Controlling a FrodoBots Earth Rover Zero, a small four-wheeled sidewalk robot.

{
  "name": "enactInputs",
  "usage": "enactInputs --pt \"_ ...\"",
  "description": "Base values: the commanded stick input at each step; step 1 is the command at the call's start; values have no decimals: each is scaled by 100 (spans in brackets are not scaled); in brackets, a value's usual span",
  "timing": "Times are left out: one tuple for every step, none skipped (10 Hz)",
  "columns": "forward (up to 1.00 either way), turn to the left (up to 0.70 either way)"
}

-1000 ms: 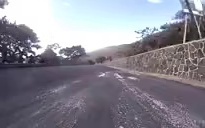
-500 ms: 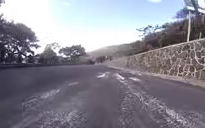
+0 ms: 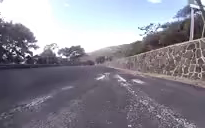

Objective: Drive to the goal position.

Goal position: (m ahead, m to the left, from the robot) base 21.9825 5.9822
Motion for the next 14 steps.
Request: enactInputs --pt "70 0" --pt "70 0" --pt "70 0" --pt "70 0" --pt "70 0" --pt "70 0" --pt "70 0" --pt "70 0" --pt "70 0" --pt "70 0" --pt "70 0" --pt "70 0" --pt "70 0" --pt "70 0"
